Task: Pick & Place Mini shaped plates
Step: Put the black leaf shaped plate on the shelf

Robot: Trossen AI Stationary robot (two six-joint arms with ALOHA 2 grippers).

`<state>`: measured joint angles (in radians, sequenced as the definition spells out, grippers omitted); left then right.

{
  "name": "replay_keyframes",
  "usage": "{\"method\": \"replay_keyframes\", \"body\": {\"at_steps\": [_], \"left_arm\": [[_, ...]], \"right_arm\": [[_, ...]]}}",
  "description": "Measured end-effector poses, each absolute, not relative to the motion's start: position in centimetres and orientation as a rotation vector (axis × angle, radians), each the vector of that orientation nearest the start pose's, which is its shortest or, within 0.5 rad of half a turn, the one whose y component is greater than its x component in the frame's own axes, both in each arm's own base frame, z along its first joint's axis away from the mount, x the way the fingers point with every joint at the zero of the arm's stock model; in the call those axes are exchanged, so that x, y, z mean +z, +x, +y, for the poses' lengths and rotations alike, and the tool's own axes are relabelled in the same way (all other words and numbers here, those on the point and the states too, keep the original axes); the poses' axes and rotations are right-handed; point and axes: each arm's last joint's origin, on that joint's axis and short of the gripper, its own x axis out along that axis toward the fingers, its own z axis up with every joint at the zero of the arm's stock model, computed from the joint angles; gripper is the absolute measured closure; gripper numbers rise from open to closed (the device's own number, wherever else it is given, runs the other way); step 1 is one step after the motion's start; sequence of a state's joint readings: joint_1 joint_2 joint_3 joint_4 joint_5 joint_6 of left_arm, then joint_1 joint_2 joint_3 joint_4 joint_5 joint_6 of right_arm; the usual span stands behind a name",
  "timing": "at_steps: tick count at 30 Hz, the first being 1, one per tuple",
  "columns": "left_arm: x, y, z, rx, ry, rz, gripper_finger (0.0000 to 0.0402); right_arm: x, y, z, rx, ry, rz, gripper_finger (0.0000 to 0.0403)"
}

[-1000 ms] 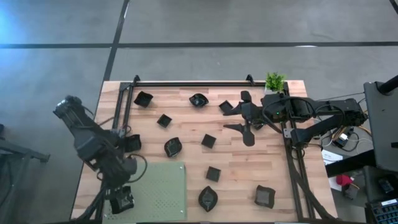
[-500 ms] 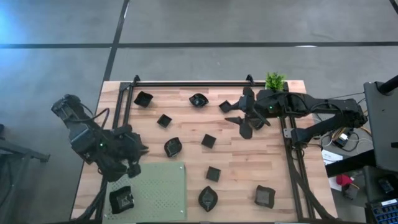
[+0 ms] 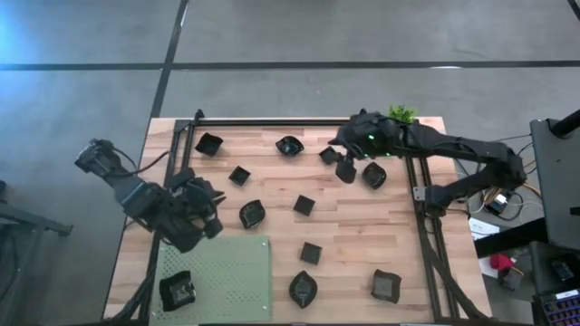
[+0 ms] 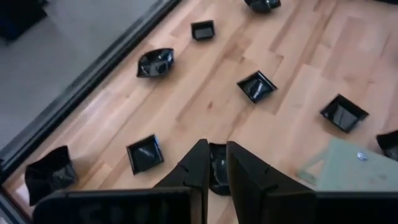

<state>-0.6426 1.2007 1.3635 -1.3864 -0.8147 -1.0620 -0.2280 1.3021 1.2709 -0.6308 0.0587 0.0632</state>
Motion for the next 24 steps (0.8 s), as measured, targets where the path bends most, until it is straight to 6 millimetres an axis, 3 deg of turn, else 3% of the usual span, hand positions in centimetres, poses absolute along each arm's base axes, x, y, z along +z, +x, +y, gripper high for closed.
{"method": "replay_keyframes", "body": {"at_steps": [12,24], "left_arm": [[35.7,16.6,-9.7,0.595,-0.161,0.656,0.0353],[35.7,16.6,-9.7,0.596,-0.159,0.658,0.0353]], "right_arm": [[29.0,30.7,-12.7,-0.380,0.212,0.825,0.0202],[24.9,33.5,-18.8,-0.444,0.307,0.894,0.0202]]}}
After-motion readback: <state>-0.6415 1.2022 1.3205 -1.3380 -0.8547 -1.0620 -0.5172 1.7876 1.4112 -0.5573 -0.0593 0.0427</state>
